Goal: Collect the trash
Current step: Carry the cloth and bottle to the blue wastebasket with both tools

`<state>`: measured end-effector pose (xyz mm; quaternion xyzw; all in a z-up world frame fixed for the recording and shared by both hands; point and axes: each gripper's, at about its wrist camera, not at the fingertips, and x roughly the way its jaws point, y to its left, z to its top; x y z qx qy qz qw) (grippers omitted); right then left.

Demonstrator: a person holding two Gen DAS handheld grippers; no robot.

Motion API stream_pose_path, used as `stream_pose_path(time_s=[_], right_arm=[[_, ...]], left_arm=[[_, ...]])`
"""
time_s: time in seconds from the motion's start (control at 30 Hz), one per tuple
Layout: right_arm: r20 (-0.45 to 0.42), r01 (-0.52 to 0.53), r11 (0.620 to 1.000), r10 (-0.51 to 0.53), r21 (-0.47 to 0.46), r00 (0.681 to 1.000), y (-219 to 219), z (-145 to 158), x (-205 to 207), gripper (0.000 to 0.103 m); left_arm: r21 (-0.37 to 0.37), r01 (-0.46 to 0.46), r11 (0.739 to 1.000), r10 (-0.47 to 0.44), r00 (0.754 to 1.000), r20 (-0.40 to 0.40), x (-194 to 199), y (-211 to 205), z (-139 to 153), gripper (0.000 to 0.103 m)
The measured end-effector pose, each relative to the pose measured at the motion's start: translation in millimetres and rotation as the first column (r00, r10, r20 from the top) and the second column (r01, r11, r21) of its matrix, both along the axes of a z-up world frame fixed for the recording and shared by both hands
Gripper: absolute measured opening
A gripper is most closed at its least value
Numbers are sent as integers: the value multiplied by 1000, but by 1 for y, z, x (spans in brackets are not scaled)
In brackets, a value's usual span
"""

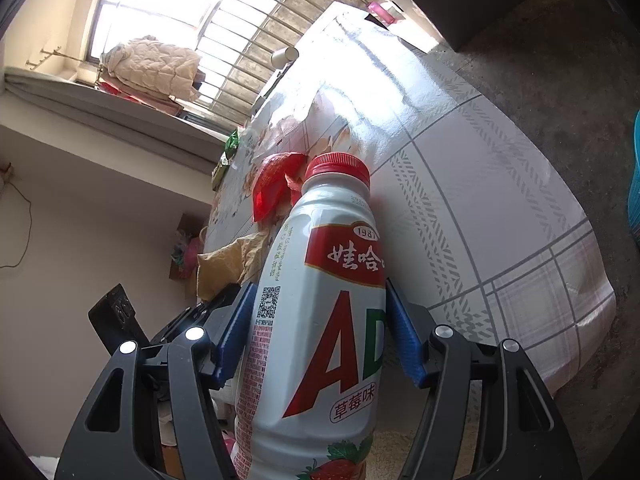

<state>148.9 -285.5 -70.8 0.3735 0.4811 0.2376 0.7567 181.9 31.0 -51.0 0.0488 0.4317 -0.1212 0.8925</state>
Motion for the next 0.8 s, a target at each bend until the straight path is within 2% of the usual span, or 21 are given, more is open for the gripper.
stream_pose_path(time_s=[0.37, 0.8], right_arm=[[3, 36, 997, -36, 71, 999, -17, -2, -10, 62], [21, 91, 989, -94, 120, 995, -41, -4, -23, 62]], left_arm=[[-55, 63, 996, -63, 998, 16, -4, -24, 20, 9], [-51, 127, 991, -127, 992, 14, -4, -62, 27, 9]])
